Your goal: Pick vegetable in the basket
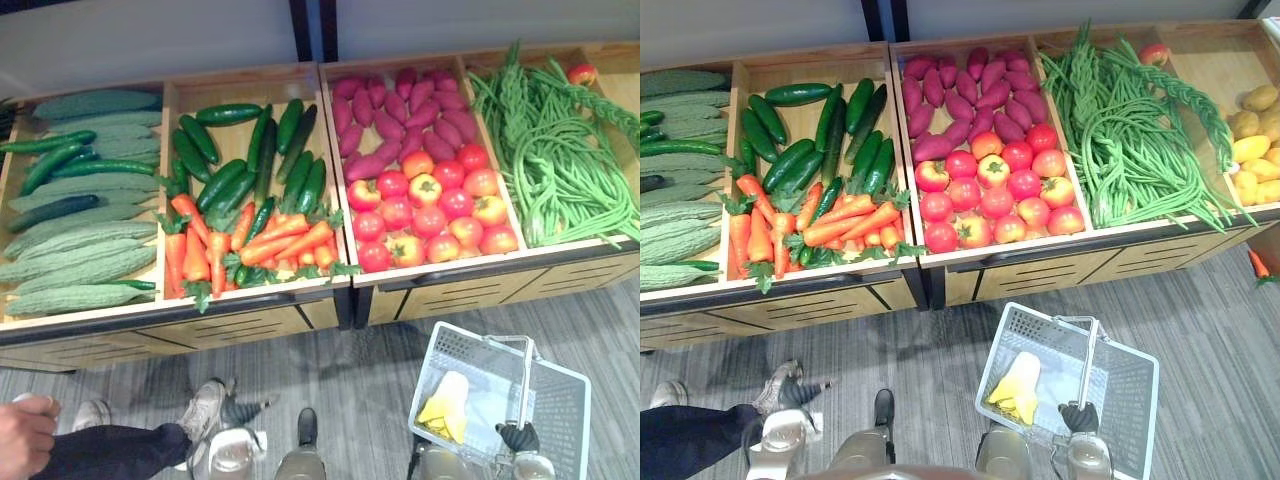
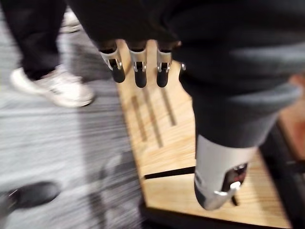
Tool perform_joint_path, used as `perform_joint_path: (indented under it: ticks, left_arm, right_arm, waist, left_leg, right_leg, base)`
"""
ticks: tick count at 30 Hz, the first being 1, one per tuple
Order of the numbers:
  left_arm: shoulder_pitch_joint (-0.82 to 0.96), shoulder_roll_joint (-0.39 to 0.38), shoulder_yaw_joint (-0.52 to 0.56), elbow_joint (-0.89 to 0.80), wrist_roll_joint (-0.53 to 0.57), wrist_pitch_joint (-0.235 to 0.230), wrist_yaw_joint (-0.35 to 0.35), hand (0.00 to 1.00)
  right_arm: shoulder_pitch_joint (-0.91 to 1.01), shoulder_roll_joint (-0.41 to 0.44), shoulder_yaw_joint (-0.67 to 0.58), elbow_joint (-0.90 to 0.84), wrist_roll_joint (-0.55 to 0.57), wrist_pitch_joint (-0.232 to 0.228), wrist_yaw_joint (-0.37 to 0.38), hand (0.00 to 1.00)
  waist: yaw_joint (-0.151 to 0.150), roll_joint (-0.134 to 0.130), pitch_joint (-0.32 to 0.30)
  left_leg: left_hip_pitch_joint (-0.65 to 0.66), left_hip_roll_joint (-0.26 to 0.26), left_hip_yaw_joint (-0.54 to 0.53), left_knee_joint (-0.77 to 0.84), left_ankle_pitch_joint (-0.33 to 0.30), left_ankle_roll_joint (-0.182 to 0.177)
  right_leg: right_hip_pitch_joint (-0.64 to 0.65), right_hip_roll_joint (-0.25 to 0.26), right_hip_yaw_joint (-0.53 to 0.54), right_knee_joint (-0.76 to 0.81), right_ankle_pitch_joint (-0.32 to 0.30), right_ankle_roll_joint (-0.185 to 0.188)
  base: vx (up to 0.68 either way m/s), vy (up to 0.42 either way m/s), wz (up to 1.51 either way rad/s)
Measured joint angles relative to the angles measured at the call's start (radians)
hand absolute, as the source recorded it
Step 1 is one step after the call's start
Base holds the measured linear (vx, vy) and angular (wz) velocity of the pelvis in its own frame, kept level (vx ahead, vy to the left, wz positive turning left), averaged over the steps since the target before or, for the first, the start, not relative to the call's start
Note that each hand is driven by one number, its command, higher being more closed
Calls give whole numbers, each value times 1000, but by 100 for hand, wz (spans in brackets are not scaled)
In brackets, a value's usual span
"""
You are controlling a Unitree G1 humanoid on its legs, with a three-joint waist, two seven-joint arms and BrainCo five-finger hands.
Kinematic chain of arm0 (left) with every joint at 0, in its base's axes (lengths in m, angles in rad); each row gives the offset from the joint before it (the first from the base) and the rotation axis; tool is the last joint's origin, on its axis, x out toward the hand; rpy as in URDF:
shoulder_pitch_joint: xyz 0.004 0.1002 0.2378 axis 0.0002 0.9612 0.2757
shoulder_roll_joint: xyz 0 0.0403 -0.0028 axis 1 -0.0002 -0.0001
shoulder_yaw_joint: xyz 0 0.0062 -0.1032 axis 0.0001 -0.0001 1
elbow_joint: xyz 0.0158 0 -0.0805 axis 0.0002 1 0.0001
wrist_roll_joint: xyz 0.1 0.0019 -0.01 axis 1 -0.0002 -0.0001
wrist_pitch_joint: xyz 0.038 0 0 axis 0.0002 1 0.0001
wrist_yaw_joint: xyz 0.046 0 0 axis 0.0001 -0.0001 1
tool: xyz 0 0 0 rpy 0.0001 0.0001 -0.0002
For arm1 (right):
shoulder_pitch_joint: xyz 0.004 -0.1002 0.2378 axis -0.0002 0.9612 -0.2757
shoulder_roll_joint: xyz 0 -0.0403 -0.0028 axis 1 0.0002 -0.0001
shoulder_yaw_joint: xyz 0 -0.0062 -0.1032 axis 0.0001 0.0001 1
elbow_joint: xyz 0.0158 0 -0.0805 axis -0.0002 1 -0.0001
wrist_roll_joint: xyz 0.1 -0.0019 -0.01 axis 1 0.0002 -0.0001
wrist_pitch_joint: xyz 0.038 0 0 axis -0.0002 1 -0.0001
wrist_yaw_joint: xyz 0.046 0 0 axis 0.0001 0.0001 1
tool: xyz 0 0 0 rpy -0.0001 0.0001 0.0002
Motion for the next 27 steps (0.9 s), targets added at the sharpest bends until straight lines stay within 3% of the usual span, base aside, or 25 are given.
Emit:
perform_joint_path:
  ticks: [7, 10, 17, 27]
  left_arm:
    - [43, 218, -7, -307, 227, -107, 138, 0]
    - [39, 301, -7, -360, 278, -139, 146, 0]
    - [-56, 438, -55, -363, 343, -142, 135, 0]
    - [-302, 513, -189, -235, 383, -111, 77, 0]
  right_arm:
    - [0, -47, 66, 1, -2, -42, 0, 100]
    - [-2, -75, 99, 3, -3, -54, 1, 100]
    - [-17, -111, 138, -1, -2, -60, 13, 100]
    - [-59, -138, 163, -39, -2, -60, 17, 100]
  waist:
    - [-6, 0, 0]
    - [-8, 1, 1]
    - [-29, 5, 21]
    - [-59, 11, 88]
  left_leg:
    - [10, -10, 1, 7, -16, 15]
    - [19, -9, 17, 9, -24, 15]
    - [17, -9, 31, 15, -30, 18]
    - [-6, -5, 72, 15, -31, 17]
  right_leg:
    - [17, -7, 0, -11, 2, -1]
    - [21, -5, 12, -18, 3, -3]
    - [15, -3, 27, -32, 14, -5]
    - [-36, 5, 73, -38, 31, -8]
  base:
    - [47, 26, 2]
    - [21, -5, -12]
    - [-3, -4, -7]
    - [-9, -6, -12]
